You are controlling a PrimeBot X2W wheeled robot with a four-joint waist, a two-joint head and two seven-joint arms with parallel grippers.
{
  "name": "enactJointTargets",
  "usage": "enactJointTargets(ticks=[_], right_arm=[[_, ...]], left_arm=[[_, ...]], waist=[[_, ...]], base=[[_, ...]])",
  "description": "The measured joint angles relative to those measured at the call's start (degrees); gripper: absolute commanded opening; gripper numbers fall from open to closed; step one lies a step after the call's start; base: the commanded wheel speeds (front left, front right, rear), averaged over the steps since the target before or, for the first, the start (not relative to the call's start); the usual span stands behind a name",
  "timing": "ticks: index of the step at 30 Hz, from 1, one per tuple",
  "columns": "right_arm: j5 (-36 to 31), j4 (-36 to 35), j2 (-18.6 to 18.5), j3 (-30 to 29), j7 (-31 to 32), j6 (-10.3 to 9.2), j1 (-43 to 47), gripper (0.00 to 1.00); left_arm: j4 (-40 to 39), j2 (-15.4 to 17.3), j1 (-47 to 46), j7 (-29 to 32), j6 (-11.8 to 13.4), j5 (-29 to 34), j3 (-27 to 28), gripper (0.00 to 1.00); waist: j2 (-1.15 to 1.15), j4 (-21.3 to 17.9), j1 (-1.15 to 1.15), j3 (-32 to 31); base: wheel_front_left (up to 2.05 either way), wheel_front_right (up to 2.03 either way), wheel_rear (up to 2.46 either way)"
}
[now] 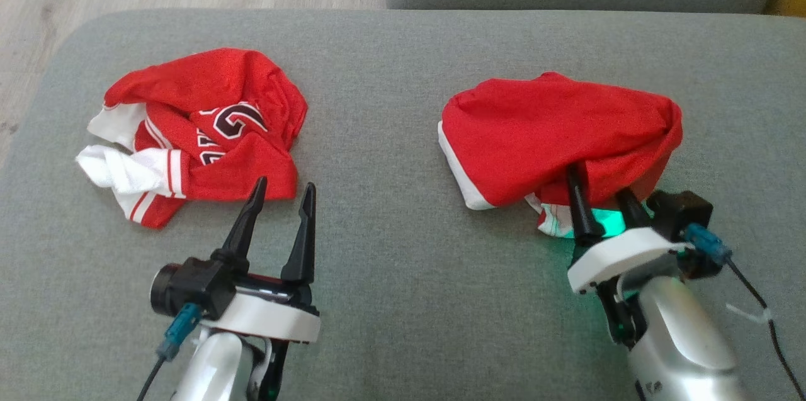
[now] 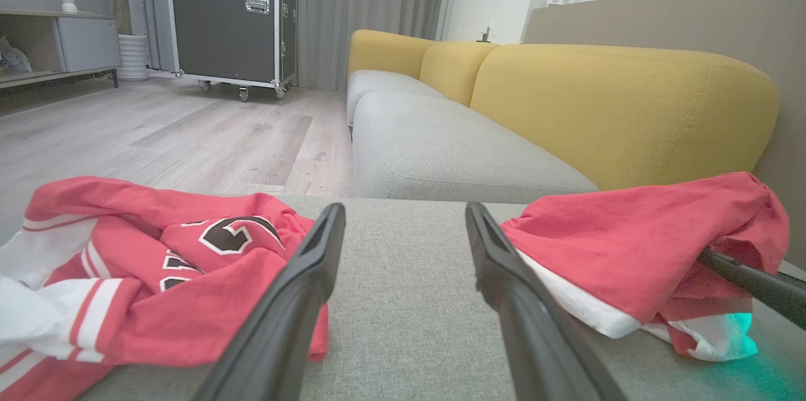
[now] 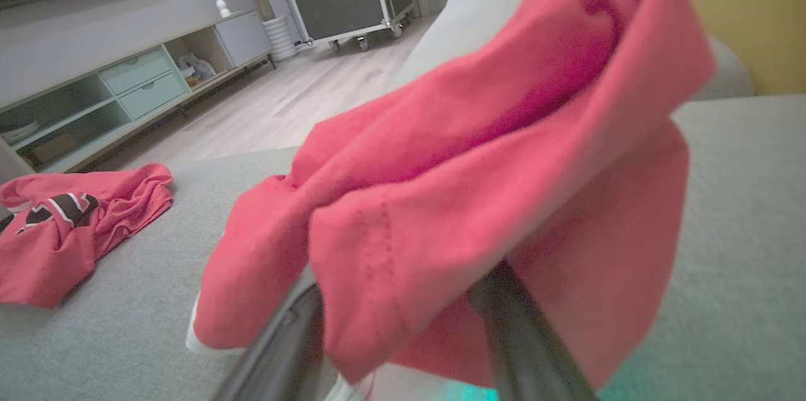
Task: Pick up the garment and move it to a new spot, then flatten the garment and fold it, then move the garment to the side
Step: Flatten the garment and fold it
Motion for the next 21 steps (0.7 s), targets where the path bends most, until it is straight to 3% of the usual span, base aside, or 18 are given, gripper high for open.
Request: enactJointTargets(ticks=[6,12,17,21], right_arm=[[-0.96,-5.44,-0.02,0.33,0.00,0.00,-0.35,0.00],[-0.59,-8.70,-0.19,9.54,0.00,0.00,-0.41,0.00],[4.93,-11.16,-0.22,18.26,0.00,0.00,-5.66,0.00],[11.06,-14.71,-0.25,19.09,0.00,0.00,-13.78,0.00]], left_arm=[[0.22,-0.15,-0.10,0.00,-0.02,0.00,0.42,1.00],[0.19,-0.22,0.95,0.00,-0.42,-0.01,1.87,1.00],[0.14,-0.25,3.33,0.00,-0.42,0.00,2.47,1.00],[-0.15,-0.24,4.42,0.00,-0.42,-0.01,3.35,1.00]], waist=[[0.00,-0.04,0.00,-1.17],[0.00,-0.27,-0.01,-3.94],[0.00,-0.49,-0.01,-6.16],[0.00,-0.81,-0.01,-6.83]], base=[[0.00,0.00,0.00],[0.00,0.00,0.00],[0.00,0.00,0.00],[0.00,0.00,0.00]])
